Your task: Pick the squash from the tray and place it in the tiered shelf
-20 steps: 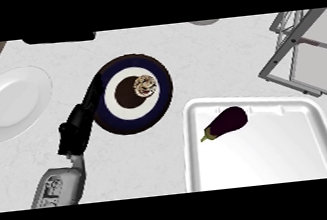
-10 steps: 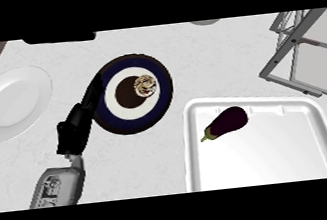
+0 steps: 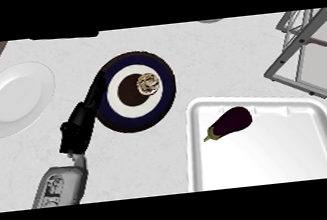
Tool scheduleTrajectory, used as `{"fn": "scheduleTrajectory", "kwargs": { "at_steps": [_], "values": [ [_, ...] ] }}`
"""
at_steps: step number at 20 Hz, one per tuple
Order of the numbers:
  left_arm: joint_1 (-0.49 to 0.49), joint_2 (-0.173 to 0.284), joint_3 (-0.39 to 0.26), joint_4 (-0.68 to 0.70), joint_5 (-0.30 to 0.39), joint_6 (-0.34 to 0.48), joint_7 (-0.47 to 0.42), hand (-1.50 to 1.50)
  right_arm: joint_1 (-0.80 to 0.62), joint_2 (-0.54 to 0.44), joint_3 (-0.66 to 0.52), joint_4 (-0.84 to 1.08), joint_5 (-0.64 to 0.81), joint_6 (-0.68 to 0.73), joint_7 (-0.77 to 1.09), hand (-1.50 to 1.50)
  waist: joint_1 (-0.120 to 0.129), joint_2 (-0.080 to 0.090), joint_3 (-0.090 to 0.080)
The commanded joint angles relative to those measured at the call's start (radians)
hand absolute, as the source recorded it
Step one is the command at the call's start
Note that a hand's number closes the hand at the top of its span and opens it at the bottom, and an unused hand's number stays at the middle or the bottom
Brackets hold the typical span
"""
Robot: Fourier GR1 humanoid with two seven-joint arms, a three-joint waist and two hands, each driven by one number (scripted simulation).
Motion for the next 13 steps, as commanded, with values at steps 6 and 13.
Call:
{"fn": "scheduleTrajectory", "kwargs": {
  "at_steps": [6,13],
  "values": [
    [-0.014,0.010,0.018,0.000,0.016,-0.009,-0.004,0.00,0.096,-0.099,0.045,-0.007,0.049,0.094,0.019,-1.50,0.004,0.019,0.008],
    [-0.009,0.004,0.008,-0.016,0.010,-0.005,-0.003,0.00,0.145,-0.120,0.053,-0.027,0.060,0.141,-0.027,-1.50,0.010,0.023,0.016]
  ]
}}
